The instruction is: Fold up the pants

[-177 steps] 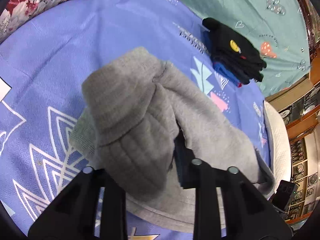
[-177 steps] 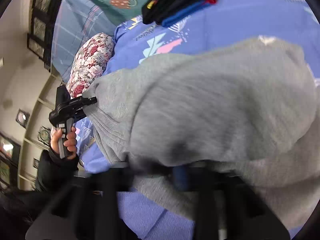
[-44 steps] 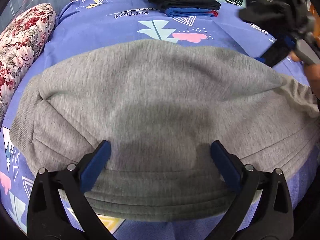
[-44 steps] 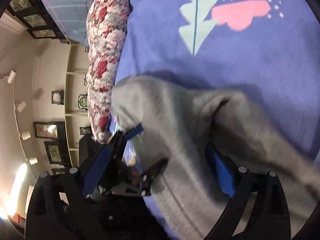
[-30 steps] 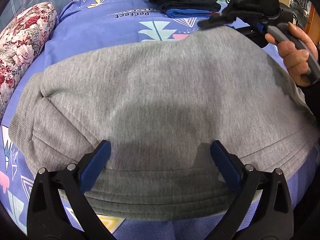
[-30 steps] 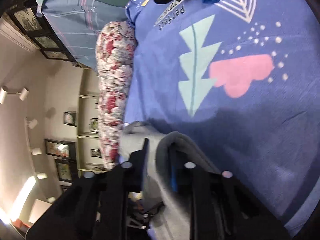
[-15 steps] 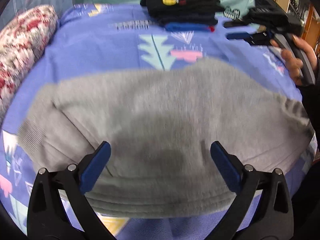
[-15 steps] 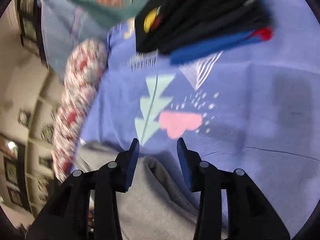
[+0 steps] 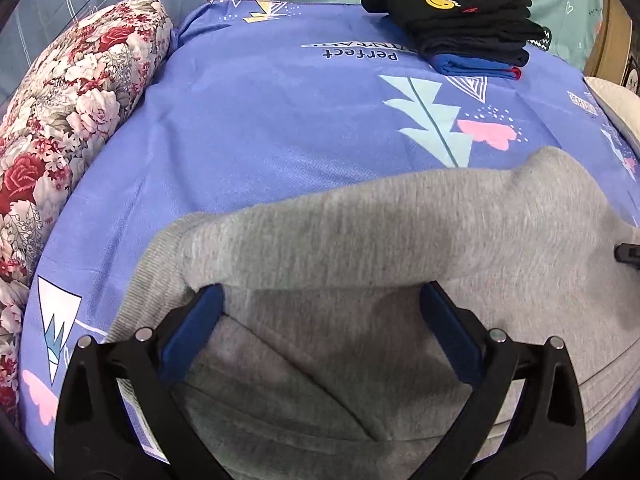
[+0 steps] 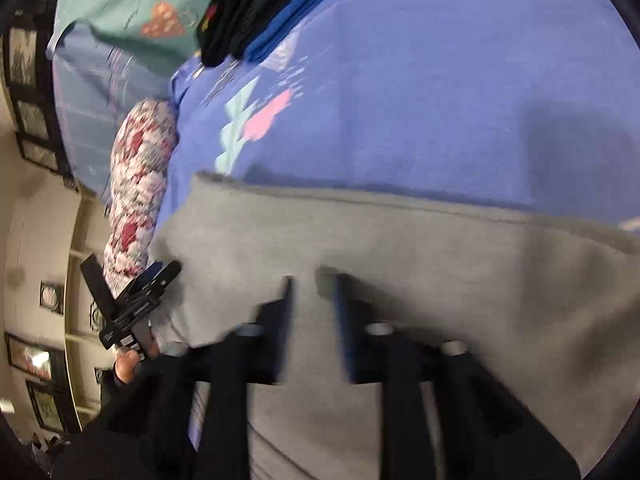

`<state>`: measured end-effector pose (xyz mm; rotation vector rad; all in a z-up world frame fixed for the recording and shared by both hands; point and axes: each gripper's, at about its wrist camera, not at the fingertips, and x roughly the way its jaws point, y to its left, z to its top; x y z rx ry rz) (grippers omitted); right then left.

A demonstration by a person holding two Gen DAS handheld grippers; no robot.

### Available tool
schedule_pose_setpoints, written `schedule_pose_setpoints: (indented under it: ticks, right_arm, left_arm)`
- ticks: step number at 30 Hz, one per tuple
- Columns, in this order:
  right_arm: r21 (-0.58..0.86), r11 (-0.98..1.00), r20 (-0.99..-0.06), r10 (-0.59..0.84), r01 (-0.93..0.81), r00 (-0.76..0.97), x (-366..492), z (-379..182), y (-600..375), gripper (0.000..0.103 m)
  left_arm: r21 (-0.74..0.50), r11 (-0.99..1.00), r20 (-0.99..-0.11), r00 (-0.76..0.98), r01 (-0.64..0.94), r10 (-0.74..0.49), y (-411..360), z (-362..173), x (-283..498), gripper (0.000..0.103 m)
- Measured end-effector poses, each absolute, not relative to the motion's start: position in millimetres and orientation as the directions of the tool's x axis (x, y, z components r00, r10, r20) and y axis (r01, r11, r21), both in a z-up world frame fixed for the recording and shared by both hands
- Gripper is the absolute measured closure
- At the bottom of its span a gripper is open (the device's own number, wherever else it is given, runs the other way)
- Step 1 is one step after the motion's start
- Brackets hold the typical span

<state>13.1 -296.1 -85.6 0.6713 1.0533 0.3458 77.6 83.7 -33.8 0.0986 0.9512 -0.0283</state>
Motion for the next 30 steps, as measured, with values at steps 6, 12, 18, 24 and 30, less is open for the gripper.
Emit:
schedule_pose_setpoints:
  ticks: [6, 12, 18, 24, 30]
  right_arm:
    - [0.552, 0.800, -0.725, 0.321, 0.236, 0.609, -54.8, -70.8, -403.8, 0.103]
    - [0.368, 0.902, -0.715, 0.120, 0.224, 0.689, -106.3, -6.9, -429.5, 0.017]
    - [0.033, 0.999, -0.885, 0.047, -0.038, 0.464, -69.0, -27.3, -414.5, 0.032]
    - [-0.024, 0.988, -0.931, 0.034, -0.152, 0.363, -52.9, -35.2, -410.5, 0.090]
    - [0.010, 0.993, -0.892, 0.061, -0.114, 0.448, -51.4, -13.8, -427.0, 0.091]
  left_arm:
    - [0.067, 0.995, -0.799, 0.601, 0.069, 0.012, 83.0, -35.6, 72.8, 0.002]
    - [0.058, 0.996, -0.794, 0.608, 0.067, 0.005, 83.4, -35.2, 71.8, 0.002]
    - [0.057, 0.996, -0.793, 0.610, 0.069, 0.003, 83.8, -35.0, 71.9, 0.002]
    - [0.052, 0.996, -0.791, 0.612, 0.068, 0.000, 83.8, -35.0, 71.5, 0.002]
    - [0.052, 0.996, -0.790, 0.613, 0.068, -0.001, 83.6, -34.7, 71.3, 0.002]
